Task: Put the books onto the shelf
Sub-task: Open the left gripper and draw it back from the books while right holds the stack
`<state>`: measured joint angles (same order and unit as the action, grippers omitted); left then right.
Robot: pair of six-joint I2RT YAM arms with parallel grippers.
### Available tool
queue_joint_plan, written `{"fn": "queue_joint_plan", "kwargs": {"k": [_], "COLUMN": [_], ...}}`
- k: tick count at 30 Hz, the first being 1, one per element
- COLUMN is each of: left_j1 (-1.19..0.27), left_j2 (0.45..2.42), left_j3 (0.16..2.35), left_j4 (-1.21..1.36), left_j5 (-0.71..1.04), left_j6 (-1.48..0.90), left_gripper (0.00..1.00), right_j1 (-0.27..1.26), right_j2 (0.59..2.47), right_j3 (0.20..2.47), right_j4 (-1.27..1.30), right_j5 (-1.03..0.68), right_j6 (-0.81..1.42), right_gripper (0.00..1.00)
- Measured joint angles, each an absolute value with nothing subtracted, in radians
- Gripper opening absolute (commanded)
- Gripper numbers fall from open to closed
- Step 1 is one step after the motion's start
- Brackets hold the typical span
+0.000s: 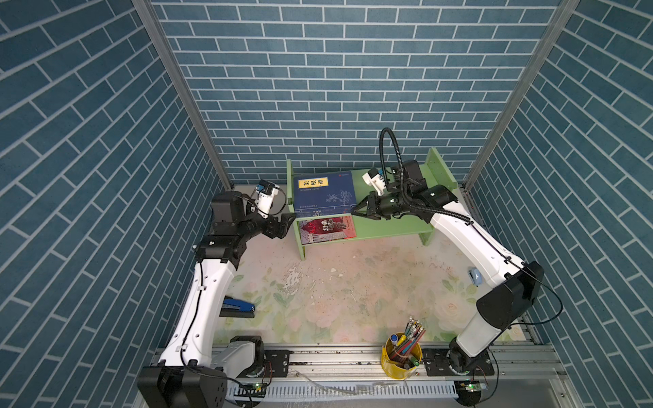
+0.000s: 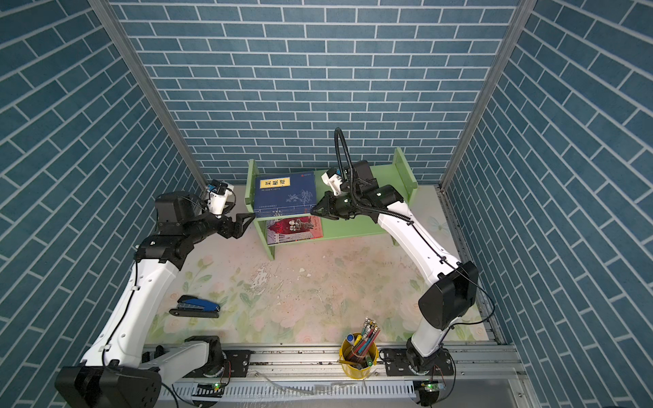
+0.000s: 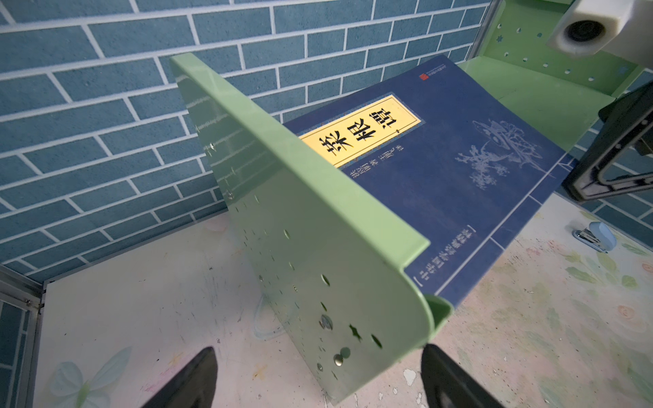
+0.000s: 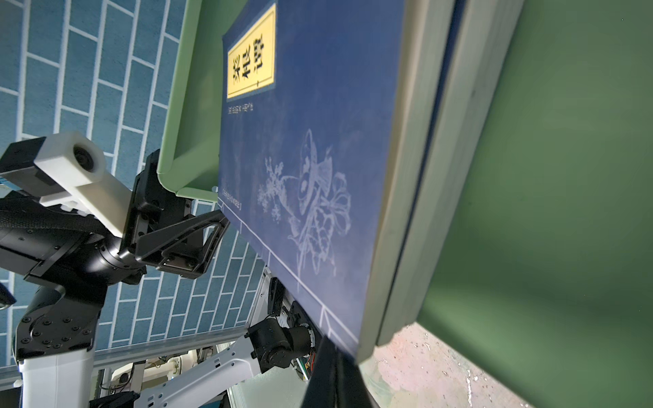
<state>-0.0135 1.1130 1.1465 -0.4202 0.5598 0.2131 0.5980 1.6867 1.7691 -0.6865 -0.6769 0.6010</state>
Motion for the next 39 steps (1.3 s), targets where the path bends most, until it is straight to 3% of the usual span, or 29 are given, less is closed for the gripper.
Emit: {"fn": "queue_joint_plan", "kwargs": {"k": [39], "left_j1": [-0.014], "left_j2": [1.113], "left_j3": [1.147], "left_j4": [-0.412], "left_j5": [0.543], "left_j6": [0.186], "left_gripper": [0.91], "right_j1": [0.598], "right_j2": [1.698], "right_j3": [1.789], "right_j4": [-0.697], "right_j5": [-0.678], "right_j6": [0.596], "right_gripper": [0.08]}}
